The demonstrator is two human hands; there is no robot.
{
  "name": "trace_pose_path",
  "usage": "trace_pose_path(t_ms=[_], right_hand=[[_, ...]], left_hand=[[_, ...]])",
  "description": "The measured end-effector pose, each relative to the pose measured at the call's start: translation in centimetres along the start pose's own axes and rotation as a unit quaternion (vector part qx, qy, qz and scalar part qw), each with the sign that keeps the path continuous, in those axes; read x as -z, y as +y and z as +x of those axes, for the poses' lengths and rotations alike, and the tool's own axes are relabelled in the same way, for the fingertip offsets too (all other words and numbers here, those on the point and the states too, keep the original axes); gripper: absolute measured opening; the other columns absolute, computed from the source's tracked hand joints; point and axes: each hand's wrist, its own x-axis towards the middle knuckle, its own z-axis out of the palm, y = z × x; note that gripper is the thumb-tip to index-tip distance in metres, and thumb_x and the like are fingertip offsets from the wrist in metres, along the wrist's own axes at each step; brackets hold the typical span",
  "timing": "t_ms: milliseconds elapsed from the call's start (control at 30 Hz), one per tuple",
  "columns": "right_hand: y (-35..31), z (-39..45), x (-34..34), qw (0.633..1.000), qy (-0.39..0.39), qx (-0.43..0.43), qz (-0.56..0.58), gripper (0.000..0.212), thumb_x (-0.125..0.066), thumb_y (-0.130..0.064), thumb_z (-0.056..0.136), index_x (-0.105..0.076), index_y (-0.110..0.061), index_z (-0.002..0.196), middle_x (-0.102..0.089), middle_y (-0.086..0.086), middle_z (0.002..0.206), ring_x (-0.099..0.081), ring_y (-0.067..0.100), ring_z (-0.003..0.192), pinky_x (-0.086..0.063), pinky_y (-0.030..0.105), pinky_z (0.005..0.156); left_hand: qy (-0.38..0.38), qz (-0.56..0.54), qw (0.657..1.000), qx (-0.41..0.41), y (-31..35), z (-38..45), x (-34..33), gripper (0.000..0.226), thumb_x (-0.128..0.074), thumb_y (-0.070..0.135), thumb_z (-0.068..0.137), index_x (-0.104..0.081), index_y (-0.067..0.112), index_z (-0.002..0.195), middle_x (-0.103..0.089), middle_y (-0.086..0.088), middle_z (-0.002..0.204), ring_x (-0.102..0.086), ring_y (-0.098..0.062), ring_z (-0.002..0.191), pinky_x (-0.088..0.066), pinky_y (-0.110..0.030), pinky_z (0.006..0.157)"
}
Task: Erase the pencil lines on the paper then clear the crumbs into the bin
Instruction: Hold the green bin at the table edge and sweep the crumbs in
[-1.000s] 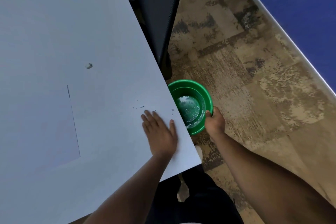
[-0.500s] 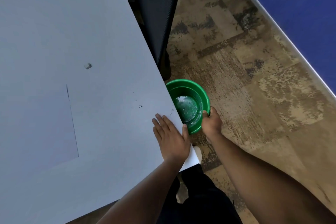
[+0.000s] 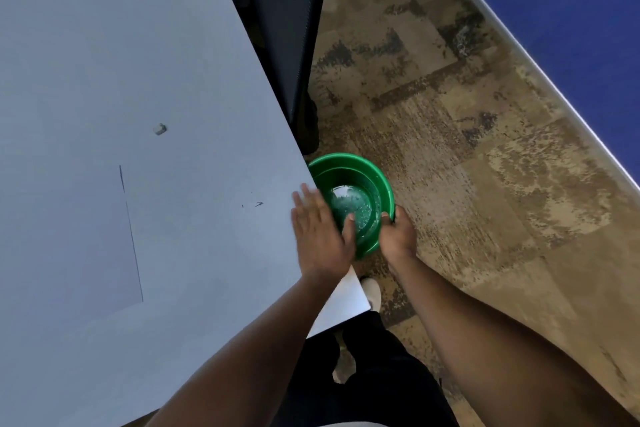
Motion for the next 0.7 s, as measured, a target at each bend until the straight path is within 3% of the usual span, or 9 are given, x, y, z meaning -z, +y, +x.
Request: trace_pose_path(t_ms=[100, 267, 400, 467, 567, 633, 700], right_hand=[[0.0, 0.2, 0.1, 1.000, -0.004, 0.001, 0.000, 0.012, -0.048, -0.020, 0.102, -0.059, -0.016, 0.107, -0.066, 0.004, 0.088, -0.063, 0.022, 0.078, -0.046, 0.029, 0.062], [0.1, 0.3, -0.2, 1.000, -0.008, 0.000, -0.006, 0.012, -0.048, -0.023, 0.103, -0.058, -0.016, 0.105, -0.062, 0.000, 0.081, -0.060, 0.022, 0.072, -0.041, 0.028, 0.058], [0.0, -0.2, -0.3, 1.000, -0.015, -0.001, 0.005, 0.011, -0.048, -0.022, 0.103, -0.058, -0.017, 0.105, -0.064, -0.001, 0.084, -0.061, 0.019, 0.073, -0.045, 0.029, 0.060], [-0.1, -0.4, -0.5, 1.000, -0.016, -0.004, 0.012, 0.011, -0.048, -0.022, 0.103, -0.058, -0.020, 0.105, -0.066, -0.001, 0.086, -0.064, 0.019, 0.076, -0.051, 0.034, 0.067], [0.1, -0.4, -0.9, 0.999, -0.019, -0.011, 0.026, 0.013, -0.048, -0.022, 0.103, -0.059, -0.021, 0.110, -0.068, 0.001, 0.091, -0.065, 0.021, 0.081, -0.054, 0.038, 0.074], [0.2, -0.6, -1.1, 0.999, -0.020, -0.018, 0.029, 0.016, -0.047, -0.022, 0.103, -0.059, -0.022, 0.113, -0.068, 0.003, 0.097, -0.065, 0.021, 0.086, -0.056, 0.040, 0.078], [0.3, -0.8, -1.1, 0.999, -0.019, -0.022, 0.038, 0.020, -0.046, -0.021, 0.103, -0.060, -0.020, 0.119, -0.068, 0.003, 0.102, -0.065, 0.022, 0.090, -0.056, 0.039, 0.081]], left_hand=[[0.027, 0.018, 0.996, 0.084, -3.7, 0.3, 0.4, 0.091, -0.013, 0.063, 0.099, -0.001, -0.003, 0.160, 0.009, -0.024, 0.168, 0.012, -0.038, 0.156, 0.004, -0.045, 0.126], [0.064, -0.024, 0.974, 0.216, -8.2, 1.5, 1.4, 0.087, -0.030, 0.056, 0.104, -0.004, -0.007, 0.159, 0.005, -0.026, 0.168, 0.007, -0.040, 0.156, 0.002, -0.049, 0.126], [0.023, -0.032, 0.974, 0.225, -10.1, 2.3, 1.9, 0.089, -0.029, 0.058, 0.104, -0.001, -0.007, 0.158, 0.008, -0.027, 0.168, 0.011, -0.040, 0.156, 0.004, -0.049, 0.127], [0.014, -0.025, 0.982, 0.189, -9.7, 2.1, 1.4, 0.088, -0.023, 0.058, 0.105, -0.004, -0.009, 0.158, 0.004, -0.030, 0.167, 0.008, -0.043, 0.156, 0.002, -0.051, 0.126], [0.000, 0.003, 1.000, 0.019, -7.8, 0.7, 0.5, 0.087, -0.016, 0.059, 0.103, -0.015, -0.009, 0.157, -0.006, -0.030, 0.166, -0.002, -0.047, 0.155, -0.007, -0.053, 0.126], [-0.044, 0.001, 0.996, -0.080, -5.8, -0.6, -0.1, 0.082, -0.014, 0.058, 0.105, -0.006, 0.000, 0.161, 0.004, -0.020, 0.169, 0.010, -0.038, 0.156, 0.002, -0.045, 0.127], [-0.066, -0.018, 0.990, -0.127, -3.9, -1.5, -0.4, 0.079, -0.015, 0.058, 0.105, 0.004, 0.006, 0.162, 0.015, -0.011, 0.169, 0.020, -0.026, 0.156, 0.012, -0.035, 0.124]])
